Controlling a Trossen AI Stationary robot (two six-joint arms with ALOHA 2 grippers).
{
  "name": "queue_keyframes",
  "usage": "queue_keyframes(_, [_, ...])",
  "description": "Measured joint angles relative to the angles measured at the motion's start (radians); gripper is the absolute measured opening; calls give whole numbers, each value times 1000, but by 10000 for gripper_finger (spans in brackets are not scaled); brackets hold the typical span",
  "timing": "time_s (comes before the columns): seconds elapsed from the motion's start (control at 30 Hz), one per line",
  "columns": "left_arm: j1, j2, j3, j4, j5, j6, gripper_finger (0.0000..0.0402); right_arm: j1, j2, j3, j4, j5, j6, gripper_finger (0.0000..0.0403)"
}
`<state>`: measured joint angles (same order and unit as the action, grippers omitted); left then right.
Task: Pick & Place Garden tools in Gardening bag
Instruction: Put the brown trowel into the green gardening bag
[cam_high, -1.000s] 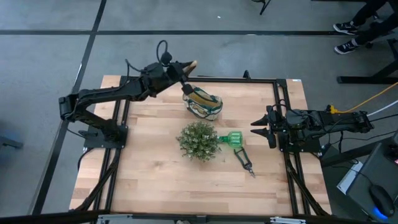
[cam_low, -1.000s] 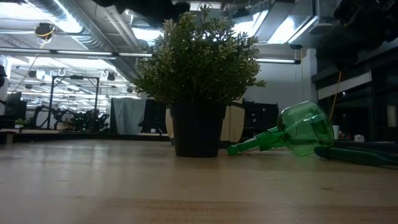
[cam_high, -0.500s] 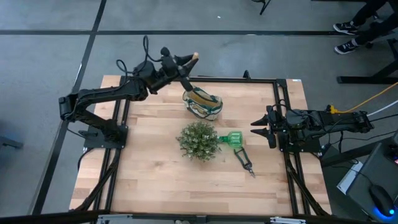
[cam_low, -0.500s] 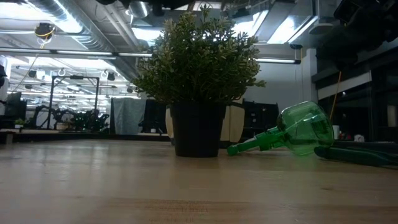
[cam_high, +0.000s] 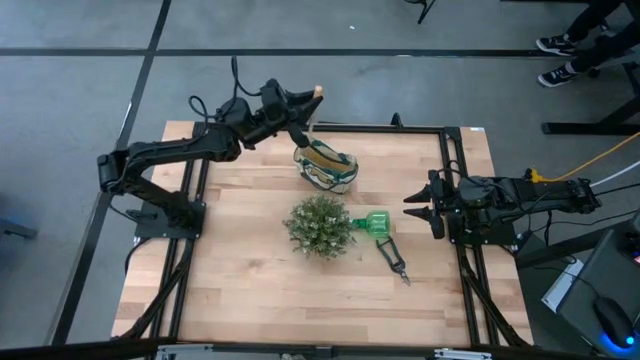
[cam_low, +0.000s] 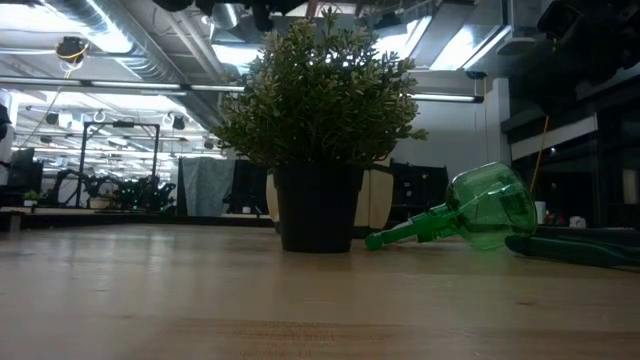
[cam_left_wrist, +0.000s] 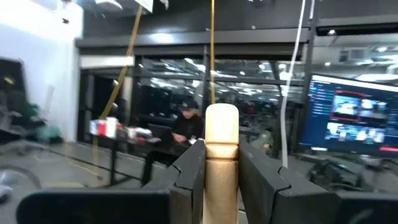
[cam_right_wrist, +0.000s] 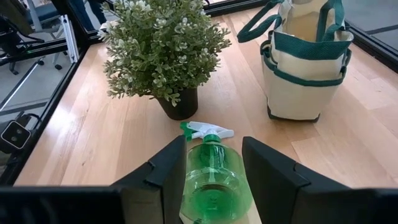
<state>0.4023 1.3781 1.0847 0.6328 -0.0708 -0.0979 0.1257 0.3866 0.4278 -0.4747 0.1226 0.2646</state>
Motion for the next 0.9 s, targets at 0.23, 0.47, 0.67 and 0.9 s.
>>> queue_keyframes(0.23, [-2,69,0,40,99,-72,74,0,0,0,0,-3,0,160])
queue_keyframes(0.47, [-1,166,0,58,167,-84,72,0,0,0,0,-3,0,160])
queue_keyframes(0.67, [-1,282,0,136,229,-99,74,0,0,0,0,-3,0,160])
queue_keyframes(0.9, [8,357,0,158,340,-102,74,0,0,0,1,-3,0,160])
